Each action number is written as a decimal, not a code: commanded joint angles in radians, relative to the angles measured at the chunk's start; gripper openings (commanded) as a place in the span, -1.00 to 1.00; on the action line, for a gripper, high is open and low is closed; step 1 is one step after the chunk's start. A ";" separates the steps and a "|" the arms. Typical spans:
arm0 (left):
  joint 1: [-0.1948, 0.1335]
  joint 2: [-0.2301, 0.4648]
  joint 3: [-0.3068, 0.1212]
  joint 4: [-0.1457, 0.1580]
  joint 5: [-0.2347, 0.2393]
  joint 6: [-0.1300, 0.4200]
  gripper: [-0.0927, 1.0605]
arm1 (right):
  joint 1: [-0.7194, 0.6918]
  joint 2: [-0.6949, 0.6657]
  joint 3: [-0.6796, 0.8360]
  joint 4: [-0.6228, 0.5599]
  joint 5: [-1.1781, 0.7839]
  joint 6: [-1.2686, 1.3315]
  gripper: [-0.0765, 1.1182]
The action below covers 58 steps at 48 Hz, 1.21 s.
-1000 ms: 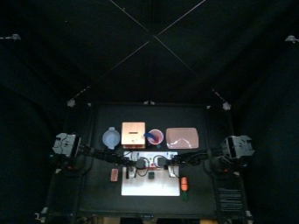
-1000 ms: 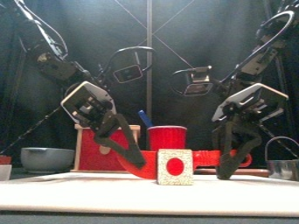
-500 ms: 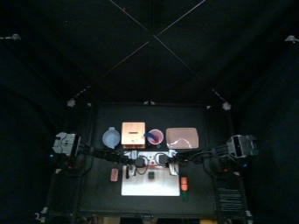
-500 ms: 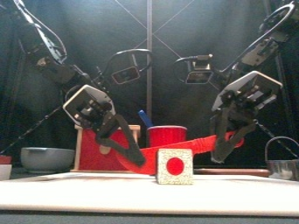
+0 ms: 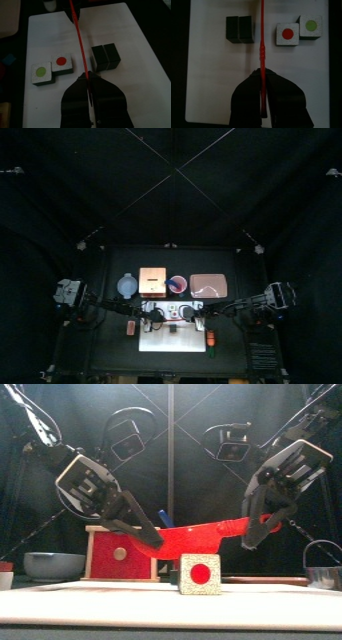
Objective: Cut the sushi into 4 pieces with the knife
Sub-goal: Cut the sushi into 4 pieces
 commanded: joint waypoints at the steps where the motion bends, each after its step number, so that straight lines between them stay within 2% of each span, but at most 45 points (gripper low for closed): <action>1: -0.040 -0.031 -0.012 0.003 -0.005 0.003 -0.43 | 0.014 -0.032 -0.009 0.003 0.000 -0.003 -0.63; 9: -0.055 -0.026 -0.014 -0.003 -0.003 0.002 -0.43 | 0.035 -0.031 -0.008 0.017 -0.011 -0.003 -0.63; 22: -0.055 -0.002 -0.015 -0.018 -0.005 0.002 -0.43 | 0.032 -0.009 0.026 0.031 -0.081 -0.003 -0.63; 35: -0.061 0.029 -0.015 -0.049 -0.008 0.002 -0.43 | 0.051 0.032 0.041 0.078 -0.123 -0.005 -0.63; 58: -0.084 0.049 -0.023 -0.054 -0.006 -0.003 -0.43 | 0.063 0.060 0.029 0.080 -0.146 -0.005 -0.63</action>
